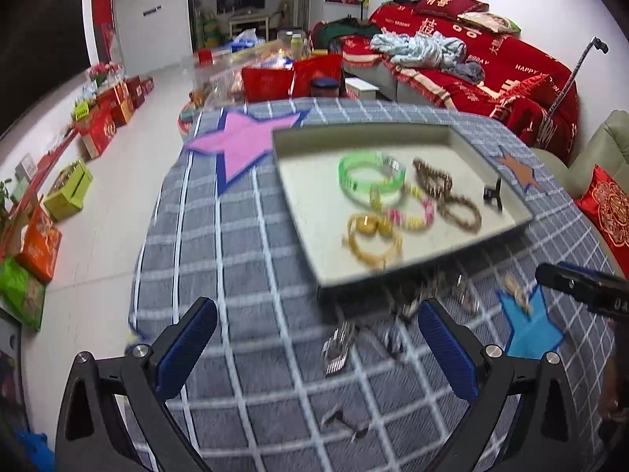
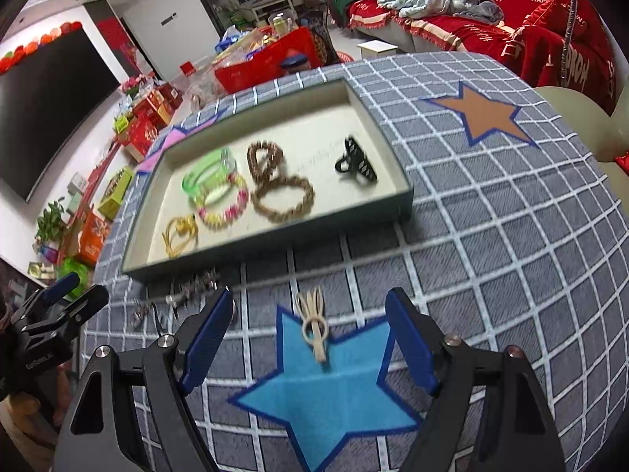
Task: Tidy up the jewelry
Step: 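Withdraw both tools from the tray toward the silver pendants and bunny clip, then grasp the silver heart pendant with left tool while right tool grasps the cream bunny clip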
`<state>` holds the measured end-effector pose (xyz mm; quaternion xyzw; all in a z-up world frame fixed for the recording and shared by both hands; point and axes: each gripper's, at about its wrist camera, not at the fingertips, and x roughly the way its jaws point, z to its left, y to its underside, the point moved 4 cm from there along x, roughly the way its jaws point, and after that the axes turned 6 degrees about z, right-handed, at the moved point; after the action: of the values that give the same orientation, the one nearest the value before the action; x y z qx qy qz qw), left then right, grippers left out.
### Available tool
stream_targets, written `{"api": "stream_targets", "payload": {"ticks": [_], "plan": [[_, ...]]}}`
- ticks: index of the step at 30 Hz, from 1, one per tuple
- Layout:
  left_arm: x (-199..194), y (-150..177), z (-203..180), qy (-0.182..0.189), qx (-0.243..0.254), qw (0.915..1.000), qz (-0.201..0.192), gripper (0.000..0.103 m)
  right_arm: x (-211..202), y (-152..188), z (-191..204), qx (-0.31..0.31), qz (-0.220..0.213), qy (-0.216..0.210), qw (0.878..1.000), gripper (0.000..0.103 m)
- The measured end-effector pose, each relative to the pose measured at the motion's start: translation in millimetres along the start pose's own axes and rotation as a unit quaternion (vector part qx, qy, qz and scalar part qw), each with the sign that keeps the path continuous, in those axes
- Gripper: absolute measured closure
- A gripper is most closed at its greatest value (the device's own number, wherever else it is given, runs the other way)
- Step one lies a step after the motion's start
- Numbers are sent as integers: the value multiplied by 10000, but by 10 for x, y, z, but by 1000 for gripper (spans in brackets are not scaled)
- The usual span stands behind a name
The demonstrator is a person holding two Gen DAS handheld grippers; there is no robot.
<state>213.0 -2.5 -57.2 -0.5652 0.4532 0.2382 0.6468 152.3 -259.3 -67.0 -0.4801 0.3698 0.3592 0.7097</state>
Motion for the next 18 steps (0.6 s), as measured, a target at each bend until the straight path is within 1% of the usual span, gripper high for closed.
{"api": "stream_targets", "payload": {"ticks": [3,8,16,18], "plan": [[56,181,14,-18,32,9999,155,0,69,89,23,-93,124,91,9998,21],[203,325,42,-55,-16,9991,411,0,138,183,24,-134,259,170,9994,21],[290,314,-8,9,135,9992,389,0,187,232,1,-191,369,331,9986,21],[322,298,-34,13,198,9988,450,1,206,234,13,-194,393,349,9984,21]]}}
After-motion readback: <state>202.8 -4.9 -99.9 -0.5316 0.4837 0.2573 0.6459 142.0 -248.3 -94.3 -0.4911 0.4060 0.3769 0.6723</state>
